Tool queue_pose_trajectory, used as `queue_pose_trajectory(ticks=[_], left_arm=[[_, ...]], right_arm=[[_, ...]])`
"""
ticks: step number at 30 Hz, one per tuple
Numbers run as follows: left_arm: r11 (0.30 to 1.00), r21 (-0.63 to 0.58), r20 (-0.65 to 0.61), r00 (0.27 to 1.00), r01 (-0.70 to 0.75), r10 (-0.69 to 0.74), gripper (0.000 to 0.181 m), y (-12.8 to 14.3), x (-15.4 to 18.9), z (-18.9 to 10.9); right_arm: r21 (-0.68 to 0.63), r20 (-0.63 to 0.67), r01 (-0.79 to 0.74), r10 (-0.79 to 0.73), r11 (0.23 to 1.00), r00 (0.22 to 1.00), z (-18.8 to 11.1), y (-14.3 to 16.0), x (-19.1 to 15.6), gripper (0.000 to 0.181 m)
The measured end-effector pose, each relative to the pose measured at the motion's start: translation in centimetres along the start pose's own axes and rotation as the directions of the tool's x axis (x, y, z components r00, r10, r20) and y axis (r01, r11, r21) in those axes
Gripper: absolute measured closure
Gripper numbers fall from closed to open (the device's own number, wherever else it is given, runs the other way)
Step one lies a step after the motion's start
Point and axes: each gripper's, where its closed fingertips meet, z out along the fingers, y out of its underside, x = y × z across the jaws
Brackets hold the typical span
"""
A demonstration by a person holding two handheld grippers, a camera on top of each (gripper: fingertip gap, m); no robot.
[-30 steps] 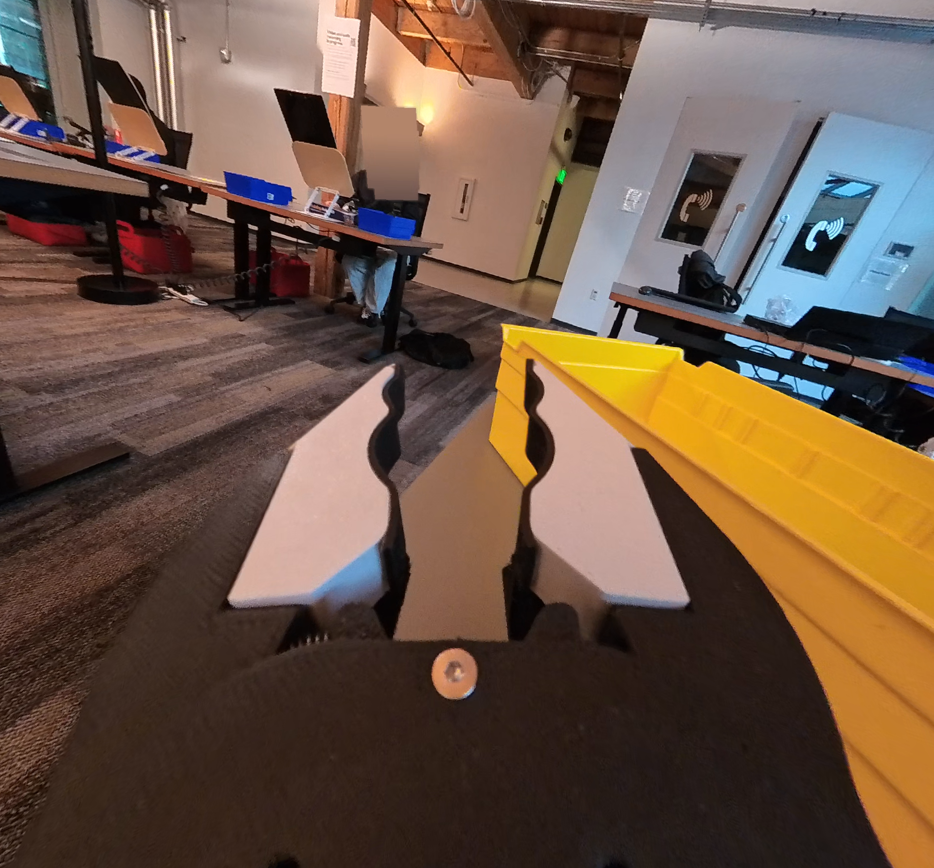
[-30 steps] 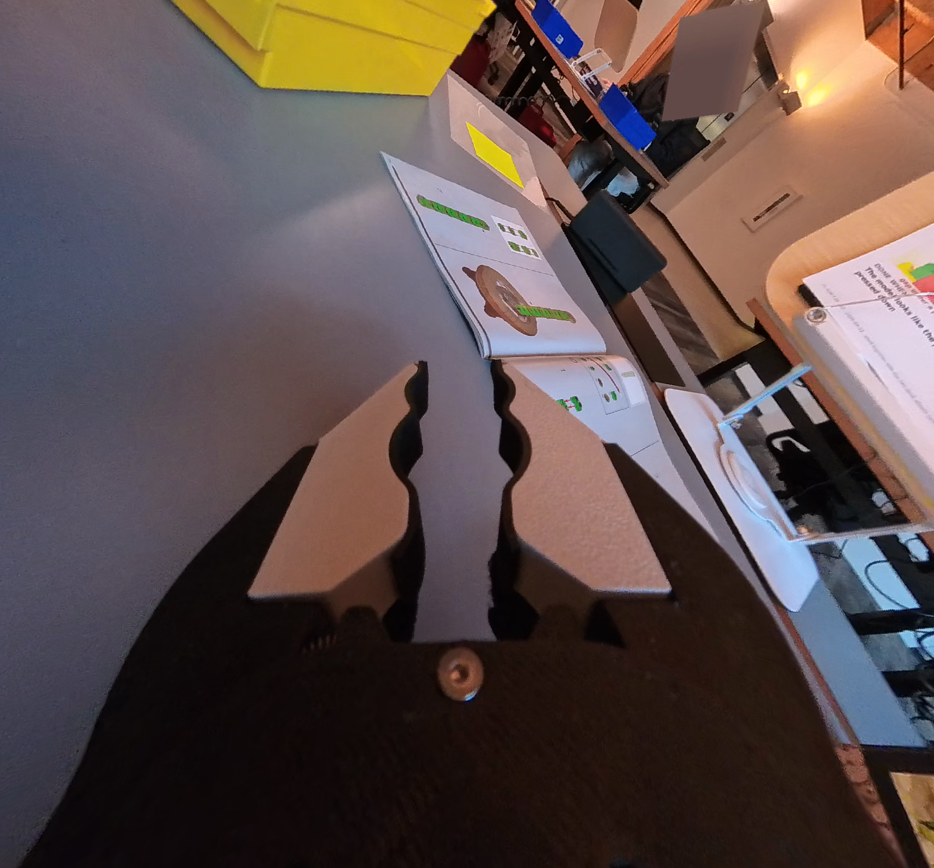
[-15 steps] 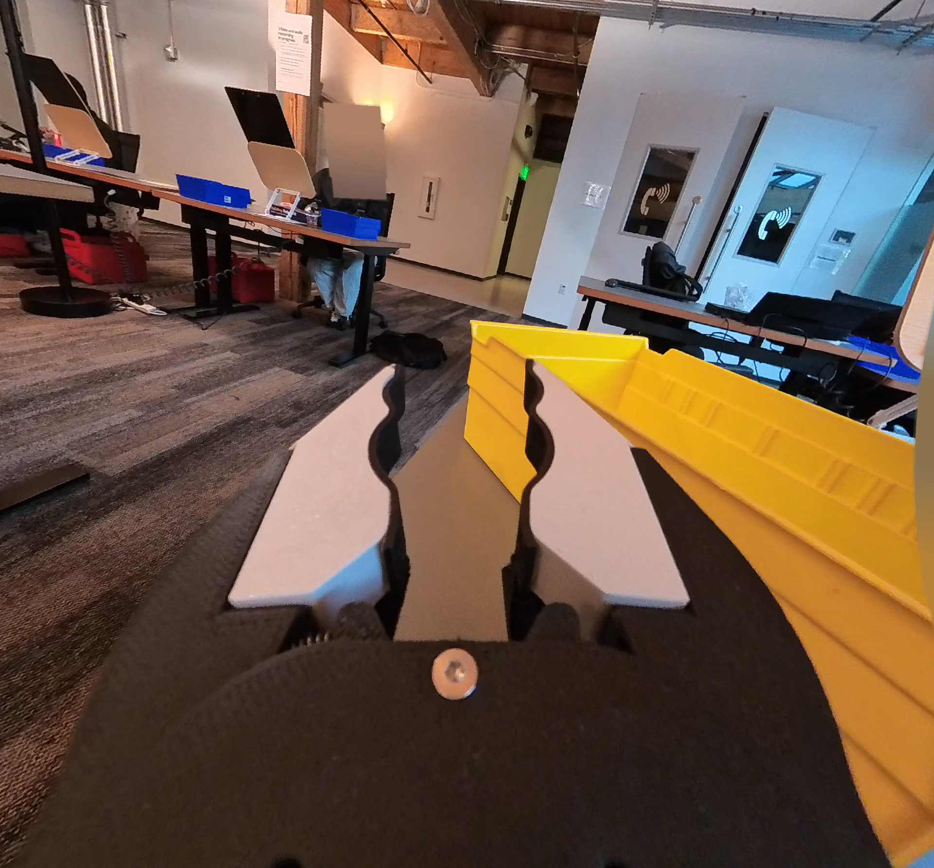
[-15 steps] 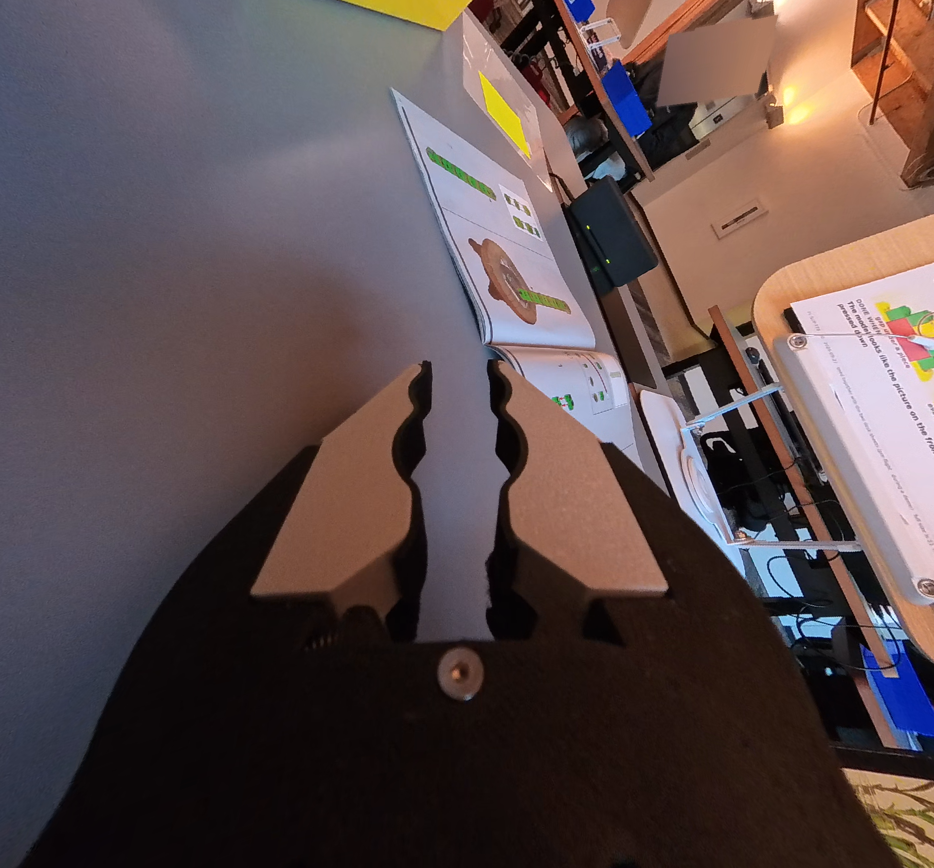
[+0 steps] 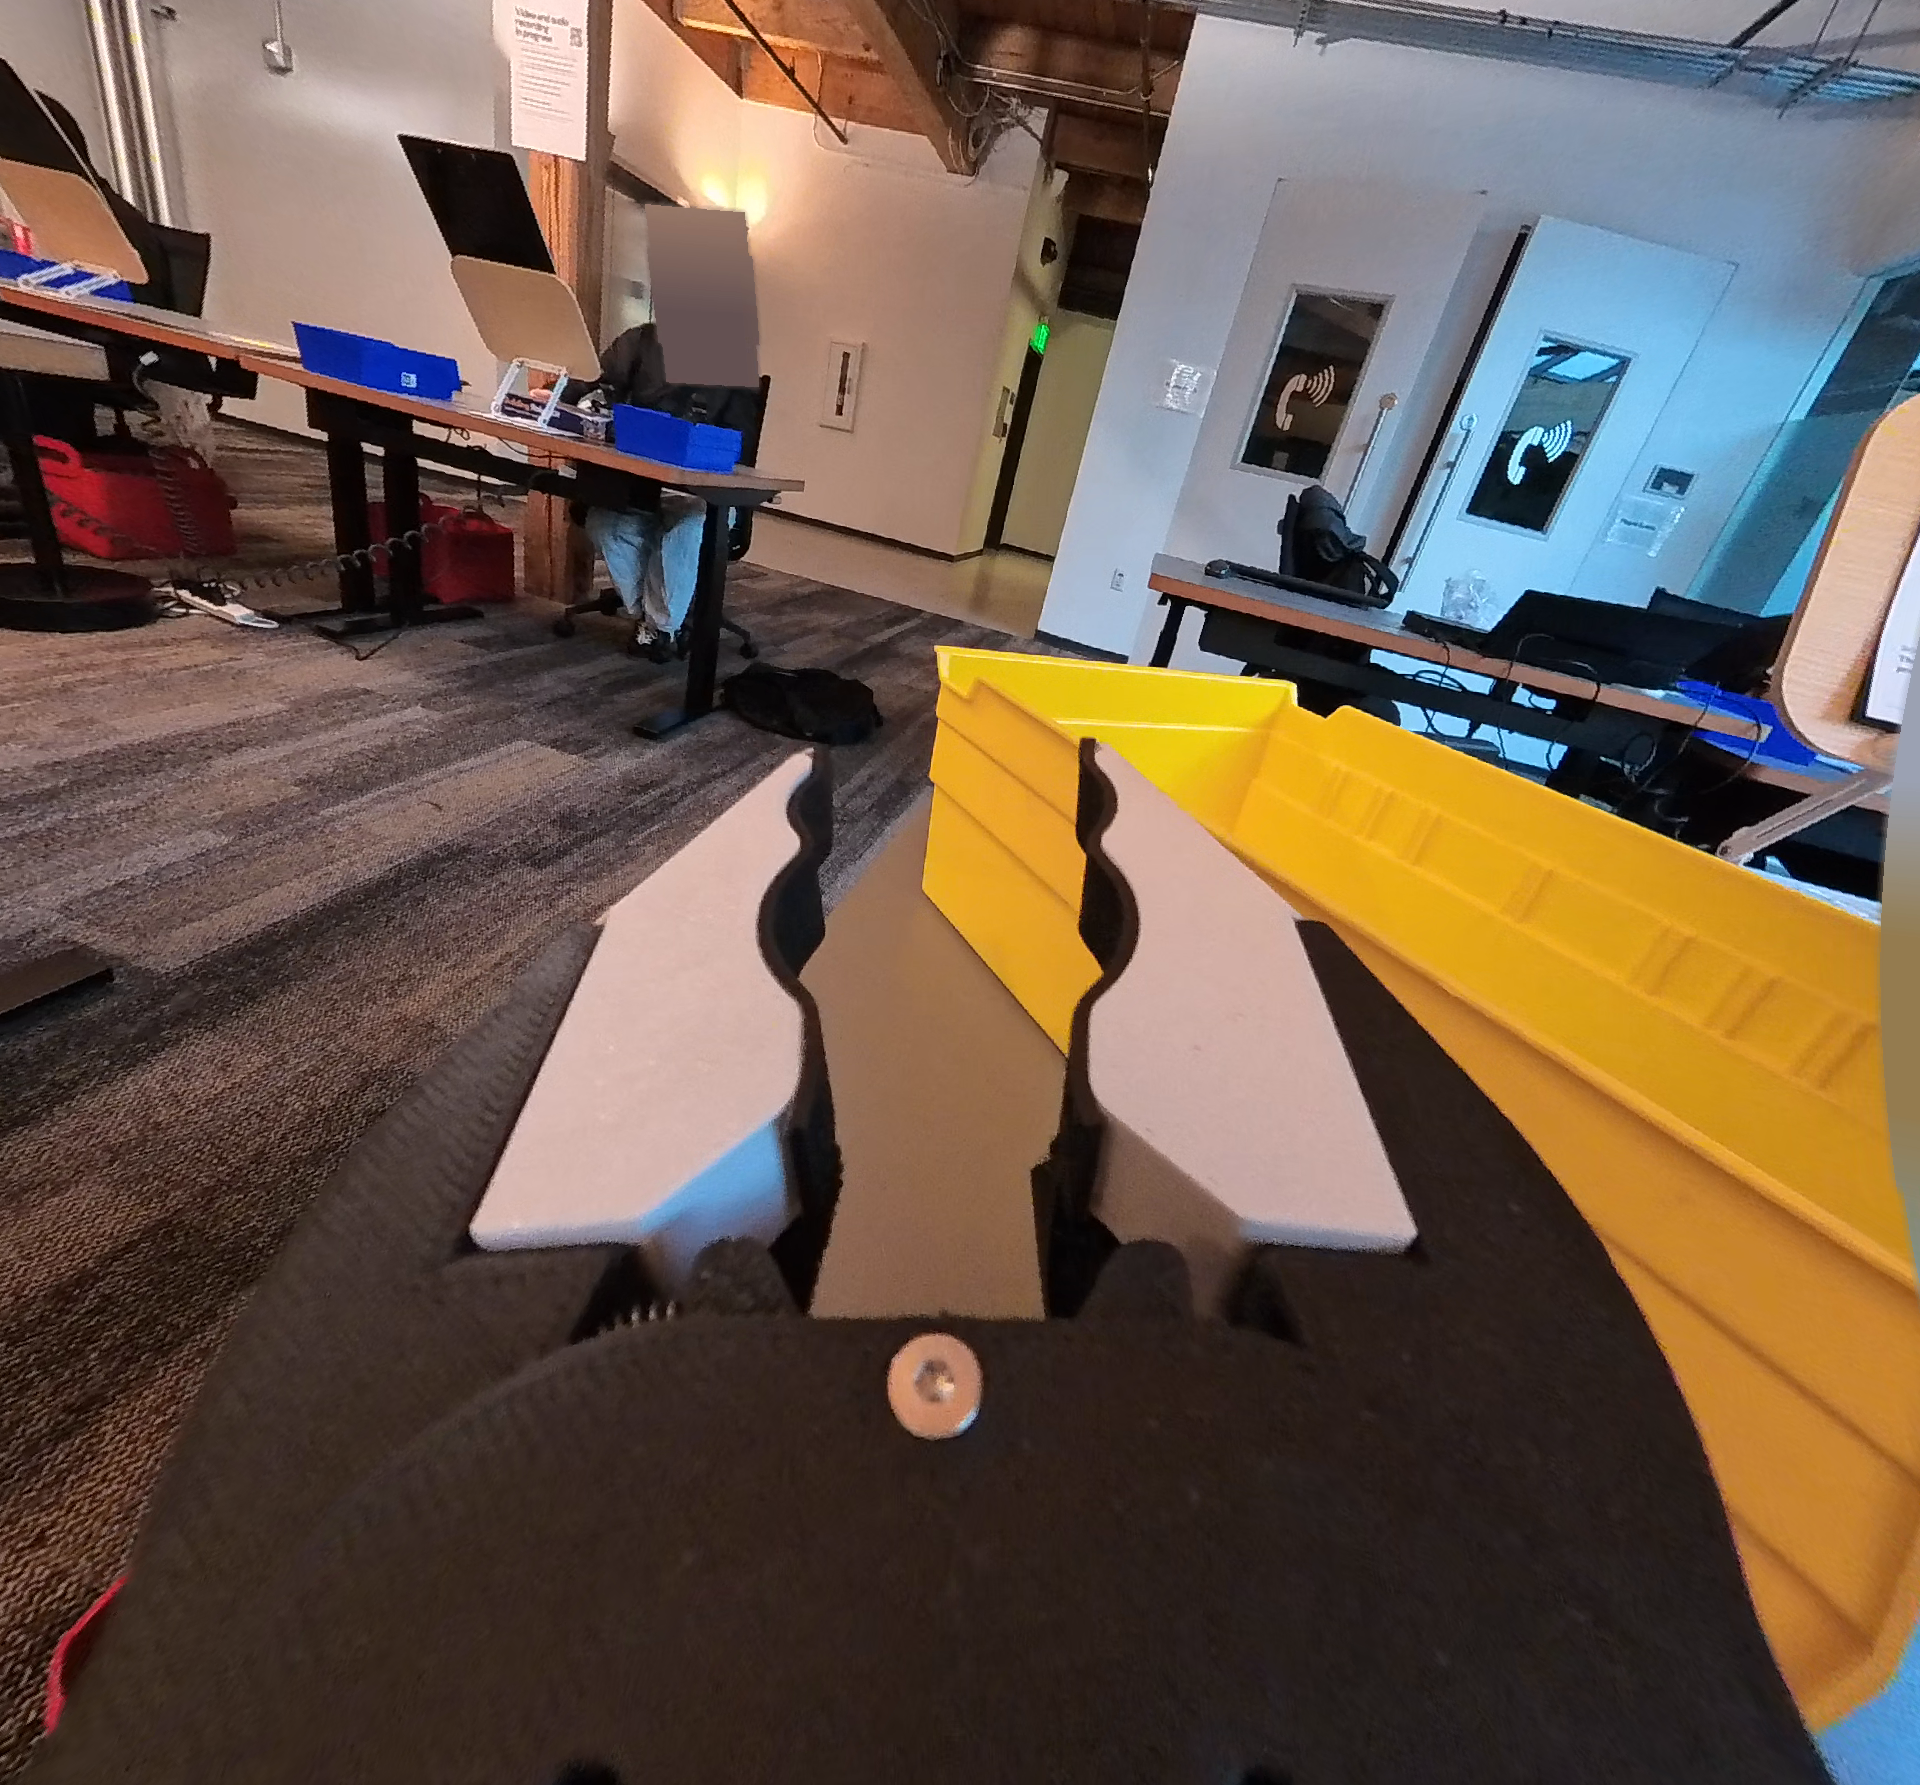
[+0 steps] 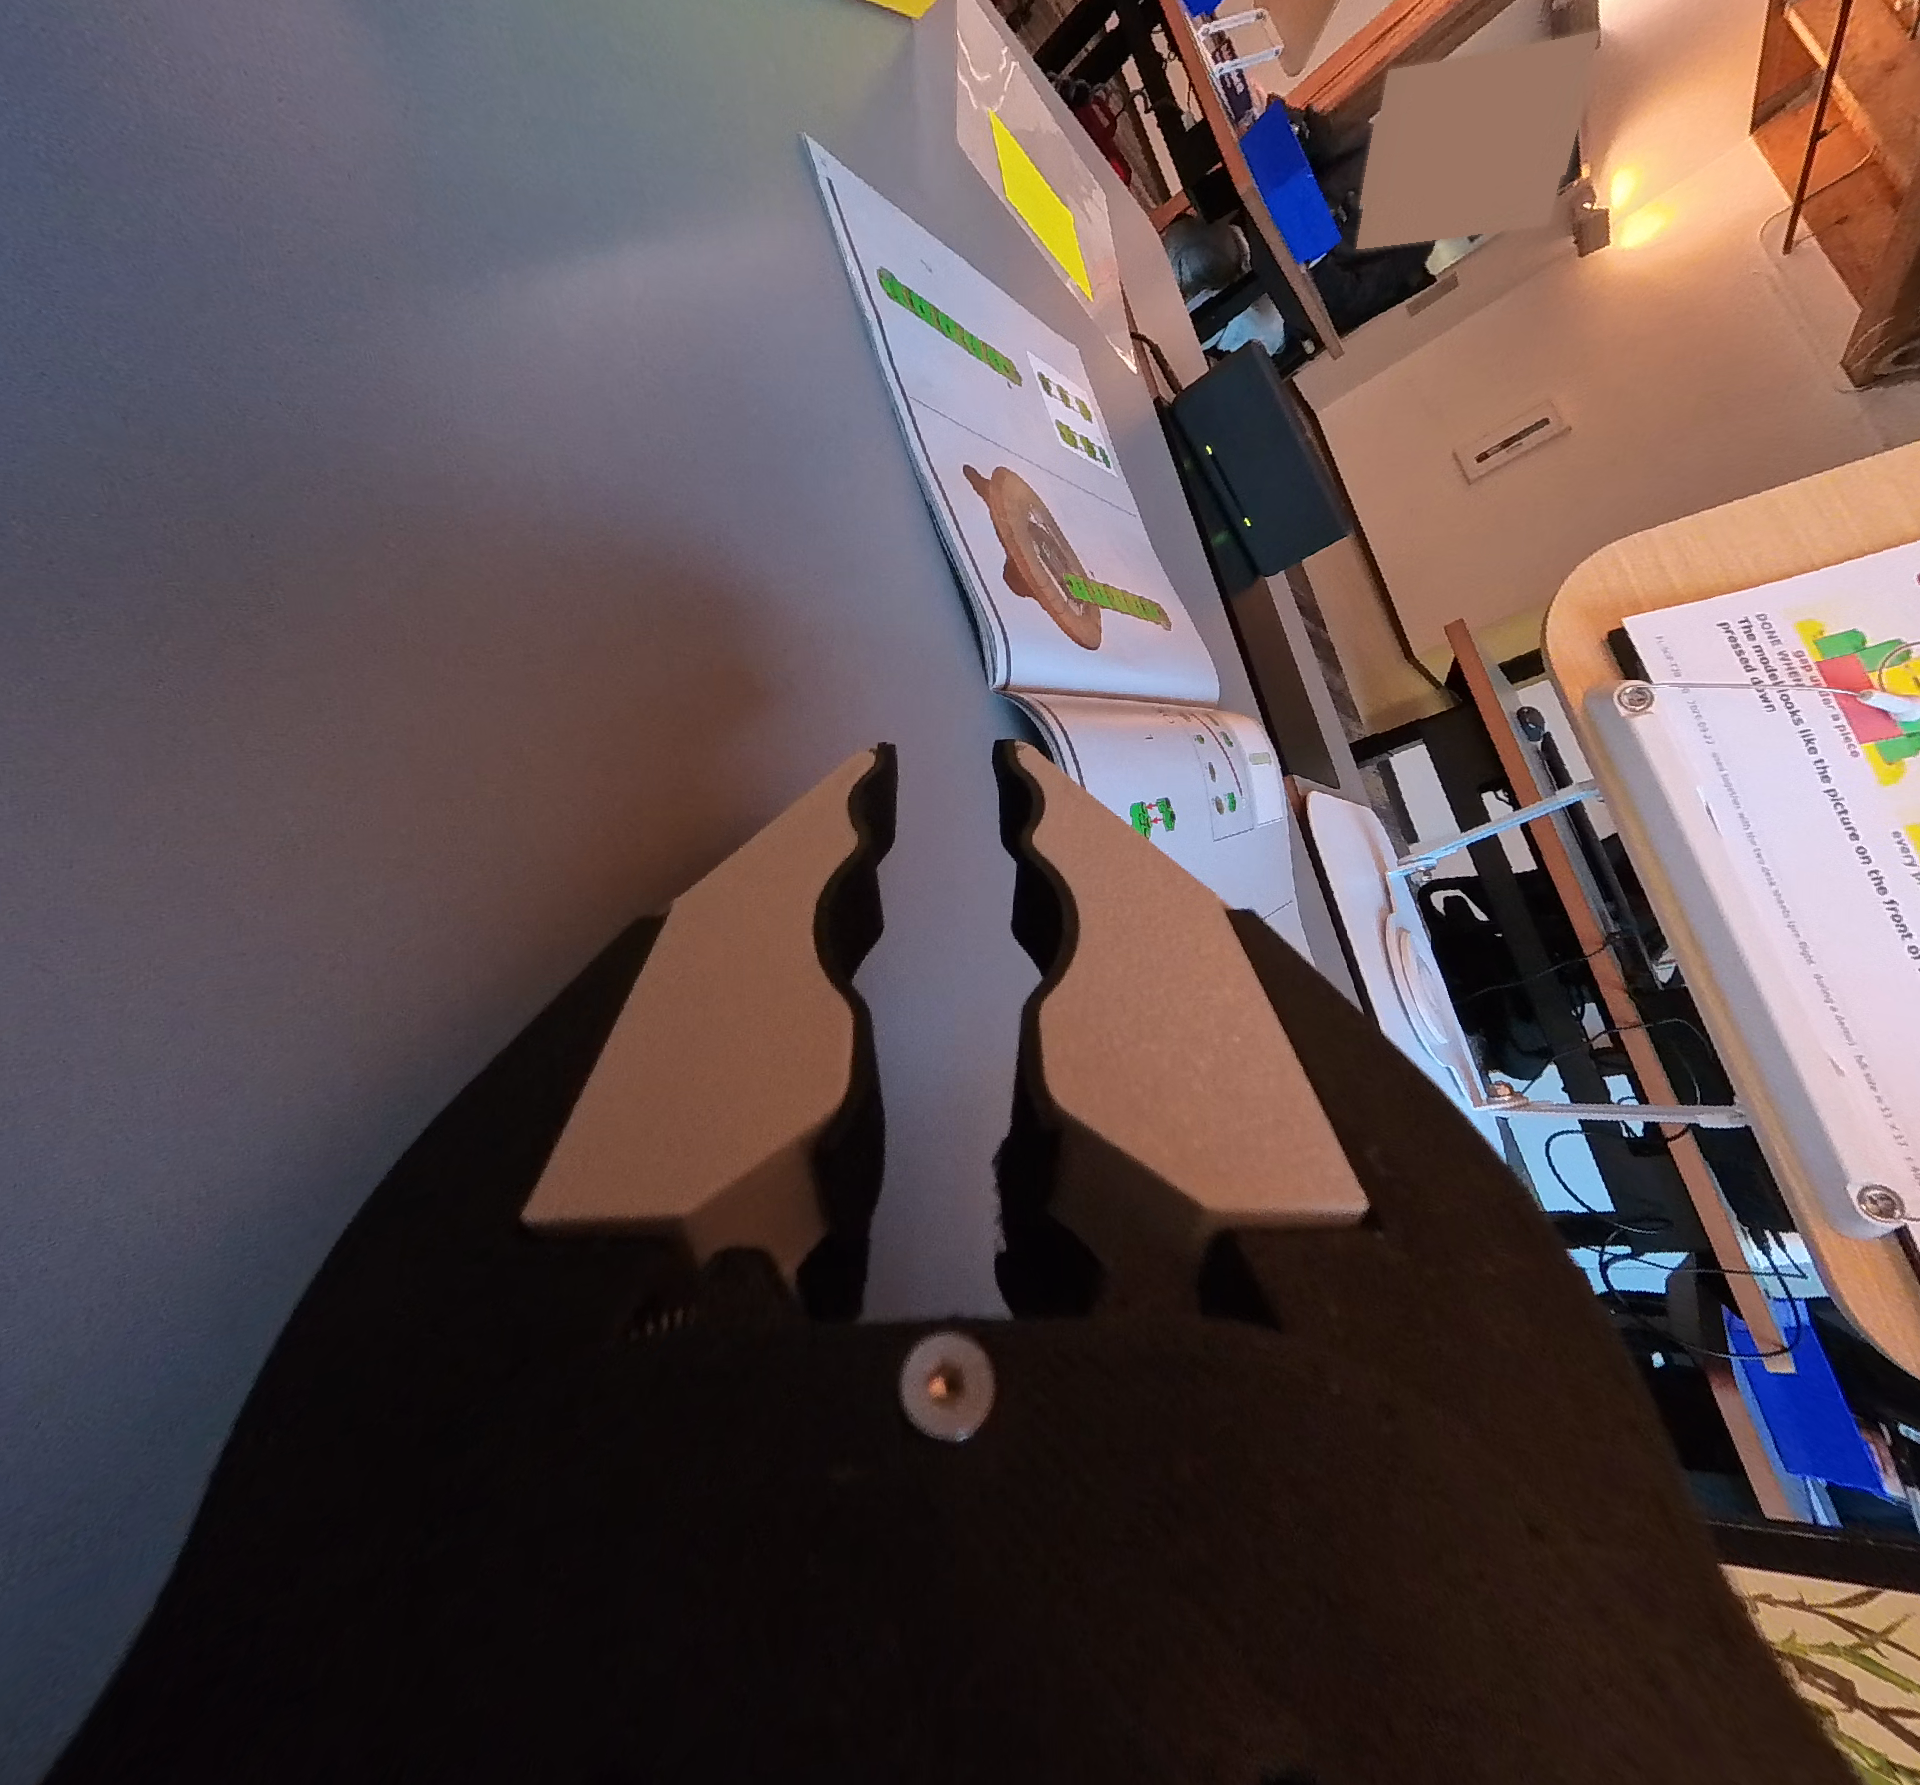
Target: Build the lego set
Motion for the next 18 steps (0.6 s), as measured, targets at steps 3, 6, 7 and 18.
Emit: queue_pose_trajectory(ticks=[3,6,7,18], left_arm=[[1.0,-0.002,-0.001,1.0,-0.002,0.002,0.136,0.04,0.04,0.02],[1.0,0.0,-0.007,1.0,0.006,-0.006,0.136,0.0,0.06,0.02],[1.0,0.0,-0.01,1.0,0.011,-0.011,0.136,0.01,0.08,0.02],[1.0,0.0,-0.03,0.999,0.022,-0.022,0.136,0.03,0.3,0.07]], right_arm=[[-0.002,0.002,0.005,-0.005,1.0,1.0,0.0,0.06,-0.06,0.165],[-0.006,0.008,0.017,-0.017,1.0,1.0,0.01,0.12,-0.23,0.168],[-0.007,0.009,0.019,-0.019,1.0,1.0,0.02,0.13,-0.27,0.169],[-0.018,0.015,0.034,-0.034,0.999,0.999,0.1,0.32,-0.46,0.17]])
